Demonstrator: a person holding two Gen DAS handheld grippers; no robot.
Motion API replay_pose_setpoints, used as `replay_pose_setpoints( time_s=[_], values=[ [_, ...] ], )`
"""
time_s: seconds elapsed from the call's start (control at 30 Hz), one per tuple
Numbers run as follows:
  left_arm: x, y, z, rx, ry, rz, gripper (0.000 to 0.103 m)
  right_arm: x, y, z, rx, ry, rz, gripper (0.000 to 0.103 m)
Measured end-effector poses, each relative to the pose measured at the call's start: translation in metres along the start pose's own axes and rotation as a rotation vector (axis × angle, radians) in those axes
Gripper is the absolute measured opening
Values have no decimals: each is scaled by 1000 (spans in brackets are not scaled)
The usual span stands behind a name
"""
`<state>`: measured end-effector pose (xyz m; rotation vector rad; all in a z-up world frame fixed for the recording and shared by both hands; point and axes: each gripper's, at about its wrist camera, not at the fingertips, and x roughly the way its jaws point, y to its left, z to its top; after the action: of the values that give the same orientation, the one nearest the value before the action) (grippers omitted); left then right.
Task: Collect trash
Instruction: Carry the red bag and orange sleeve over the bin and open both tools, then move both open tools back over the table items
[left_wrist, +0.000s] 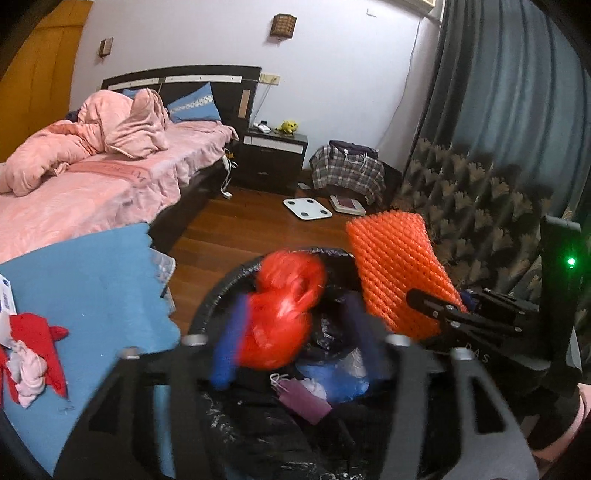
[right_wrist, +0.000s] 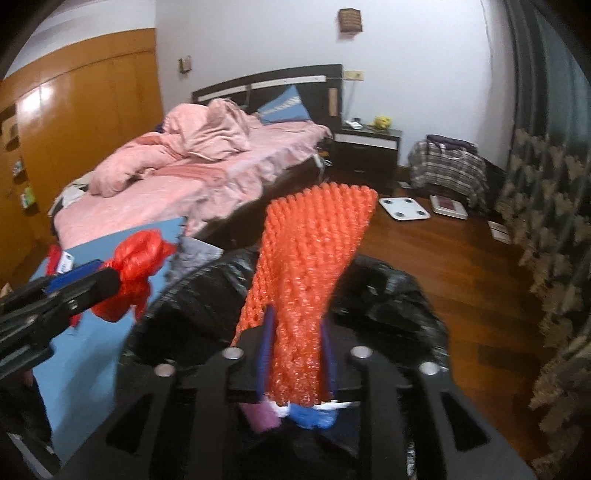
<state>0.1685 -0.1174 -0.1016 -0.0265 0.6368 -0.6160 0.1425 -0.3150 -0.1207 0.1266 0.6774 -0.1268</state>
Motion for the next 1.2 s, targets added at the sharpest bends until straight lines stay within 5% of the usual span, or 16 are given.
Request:
replay_pose_setpoints(
  time_s=[0.1, 0.17, 0.37, 0.83, 1.2],
  values=[
    [-2, 7, -6, -11, 6, 16, 64, -1, -8, -6, 11, 1, -12, 51],
    [-8, 16, -10, -21, 6, 48, 68, 0, -9, -6, 12, -5, -19, 78],
    [-41, 52, -21, -63, -21, 167, 84, -5, 12, -4, -7, -33, 37, 97],
    [-135, 177, -73, -172, -10, 503, 87, 9, 164, 1, -109, -52, 279, 97],
    [-166, 250, -103, -269, 11, 632, 87, 44, 263, -7, -194, 0, 369, 97]
  ],
)
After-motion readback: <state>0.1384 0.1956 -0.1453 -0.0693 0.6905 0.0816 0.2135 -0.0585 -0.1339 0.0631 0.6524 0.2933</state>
